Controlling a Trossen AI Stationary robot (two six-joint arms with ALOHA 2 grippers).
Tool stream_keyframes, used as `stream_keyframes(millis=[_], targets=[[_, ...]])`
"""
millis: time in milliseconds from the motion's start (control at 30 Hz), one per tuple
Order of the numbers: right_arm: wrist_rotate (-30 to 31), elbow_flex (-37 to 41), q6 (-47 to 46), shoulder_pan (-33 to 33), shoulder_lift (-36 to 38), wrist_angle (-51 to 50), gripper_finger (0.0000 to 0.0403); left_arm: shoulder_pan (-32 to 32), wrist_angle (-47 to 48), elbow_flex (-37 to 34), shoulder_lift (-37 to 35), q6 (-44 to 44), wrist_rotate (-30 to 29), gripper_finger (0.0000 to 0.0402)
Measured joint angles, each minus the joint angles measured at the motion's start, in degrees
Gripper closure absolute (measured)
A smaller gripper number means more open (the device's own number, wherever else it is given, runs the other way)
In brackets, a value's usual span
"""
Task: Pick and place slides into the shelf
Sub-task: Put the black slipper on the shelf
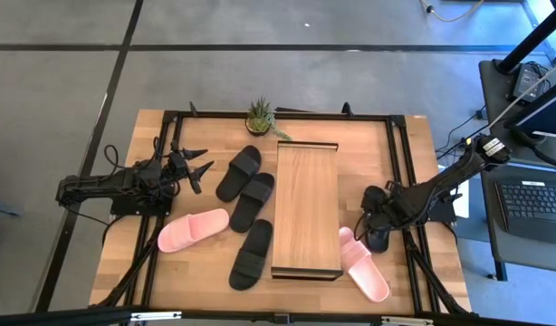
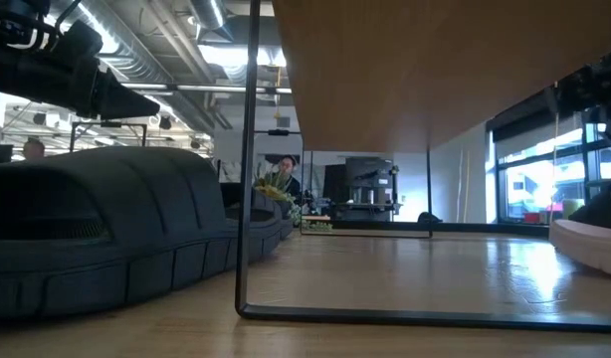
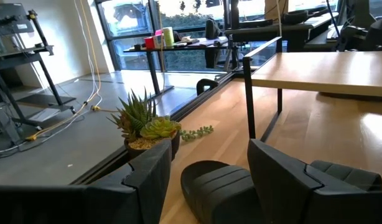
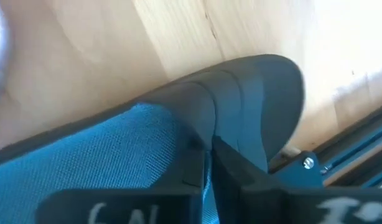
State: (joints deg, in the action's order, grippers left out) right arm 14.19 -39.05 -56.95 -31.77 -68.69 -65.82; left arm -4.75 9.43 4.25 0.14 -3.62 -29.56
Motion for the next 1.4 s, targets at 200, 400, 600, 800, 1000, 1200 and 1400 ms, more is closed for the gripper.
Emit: stream_keyframes(millis=[200,400,600,800,1000,1200,1400], targets=[[-0.1,-4.8,-3.9,0.0,0.0,-4.1,0.0391,0.0,0.0,0.0,0.0,0.0,0.0,0.0198],[-0.8,-16.1,-5.8,0.0,0.1,-15.7,0.0391,0.0,0.0,0.0,0.0,-0.1,0.0,0.0198],[3.7,-30.4,-8.1,0.4,0.4,-24.1,0.0391,0.0,0.0,0.0,0.0,-0.1,0.0,0.0198],[19.6,-40.6,-0.2,3.8,1.1,-24.0,0.0391,0.0,0.0,0.0,0.0,-0.1,0.0,0.0198],[29.6,-45.7,25.3,10.9,0.9,-18.4,0.0391,0.0,0.0,0.0,0.0,0.0,0.0,0.0198],[29.6,-46.4,60.2,20.5,0.9,-2.5,0.0391,0.0,0.0,0.0,0.0,0.1,0.0,0.0198],[23.5,-46.4,93.0,28.7,0.2,12.0,0.0391,0.0,0.0,0.0,0.0,0.1,0.0,0.0198]])
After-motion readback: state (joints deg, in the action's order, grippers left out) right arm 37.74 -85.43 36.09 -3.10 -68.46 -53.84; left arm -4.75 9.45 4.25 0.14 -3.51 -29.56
